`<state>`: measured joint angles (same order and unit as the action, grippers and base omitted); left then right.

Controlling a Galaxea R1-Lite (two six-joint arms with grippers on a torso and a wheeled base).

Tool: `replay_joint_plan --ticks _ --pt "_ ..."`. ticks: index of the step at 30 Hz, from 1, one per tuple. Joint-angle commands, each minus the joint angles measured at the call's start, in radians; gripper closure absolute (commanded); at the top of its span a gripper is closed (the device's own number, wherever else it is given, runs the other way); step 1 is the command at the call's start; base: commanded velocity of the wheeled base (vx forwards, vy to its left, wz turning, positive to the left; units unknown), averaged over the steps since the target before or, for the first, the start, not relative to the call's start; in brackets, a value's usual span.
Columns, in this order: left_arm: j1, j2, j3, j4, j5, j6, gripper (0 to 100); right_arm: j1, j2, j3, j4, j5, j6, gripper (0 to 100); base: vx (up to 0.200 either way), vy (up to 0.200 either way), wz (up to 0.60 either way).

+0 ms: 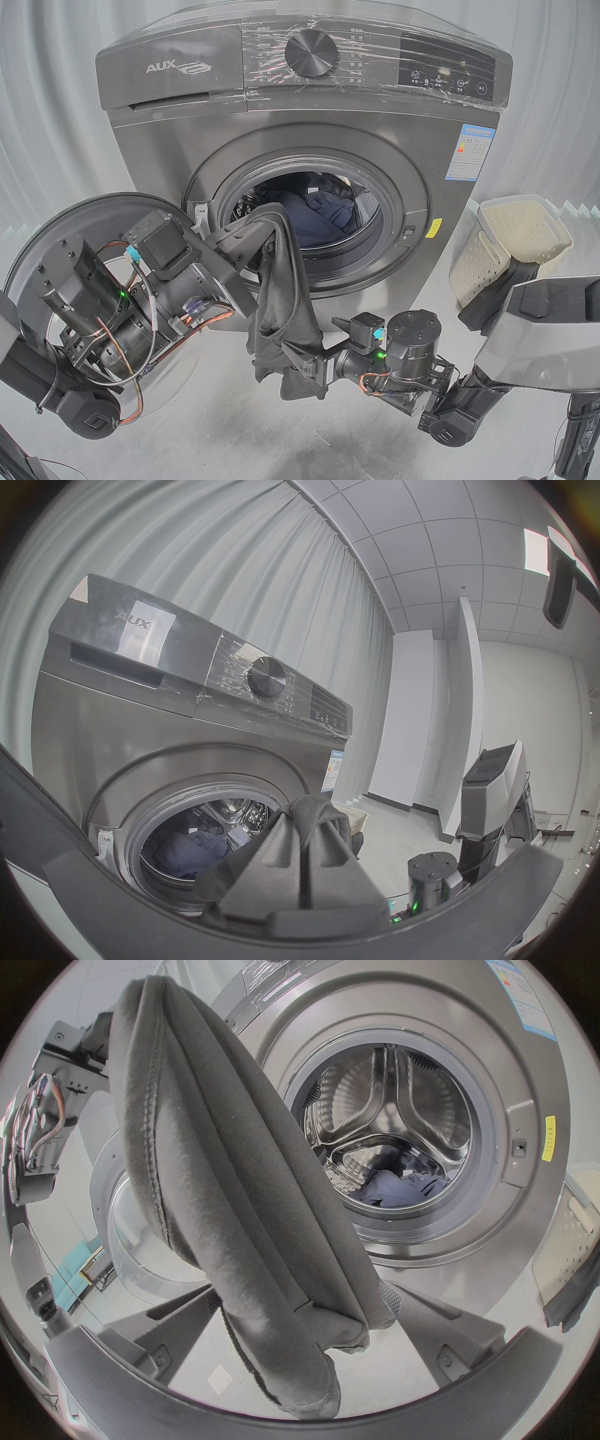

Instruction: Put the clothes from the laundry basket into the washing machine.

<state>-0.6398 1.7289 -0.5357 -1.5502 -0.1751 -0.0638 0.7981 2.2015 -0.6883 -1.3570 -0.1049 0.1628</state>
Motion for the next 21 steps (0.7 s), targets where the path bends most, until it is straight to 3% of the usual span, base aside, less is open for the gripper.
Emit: replay_joint_plan --ticks 1,9,19,20,21 --pt "-0.012 -0.002 0.002 -0.001 -0.001 -0.001 100 0.003 0.066 -0.074 -0.019 -0.002 0.0 0 0.0 0.0 0.0" --pt "-0.012 -0.035 -0.001 -0.001 -0.012 -0.008 100 0.0 0.126 -0.165 -0.024 -0.006 0.001 0 0.0 0.0 0.0" --pt "-0.012 -0.037 -0.004 -0.001 -0.011 -0.013 100 -0.007 0.141 -0.204 -0.04 -0.016 0.004 0 0.0 0.0 0.0" --pt "-0.011 -0.037 -0.004 -0.001 -0.011 -0.013 100 -0.007 0.141 -0.204 -0.04 -0.016 0.004 100 0.0 0.0 0.0" --pt "-0.012 -0.037 -0.006 -0.001 -0.011 -0.014 100 -0.008 0.141 -0.208 -0.045 -0.022 0.006 100 0.0 0.0 0.0"
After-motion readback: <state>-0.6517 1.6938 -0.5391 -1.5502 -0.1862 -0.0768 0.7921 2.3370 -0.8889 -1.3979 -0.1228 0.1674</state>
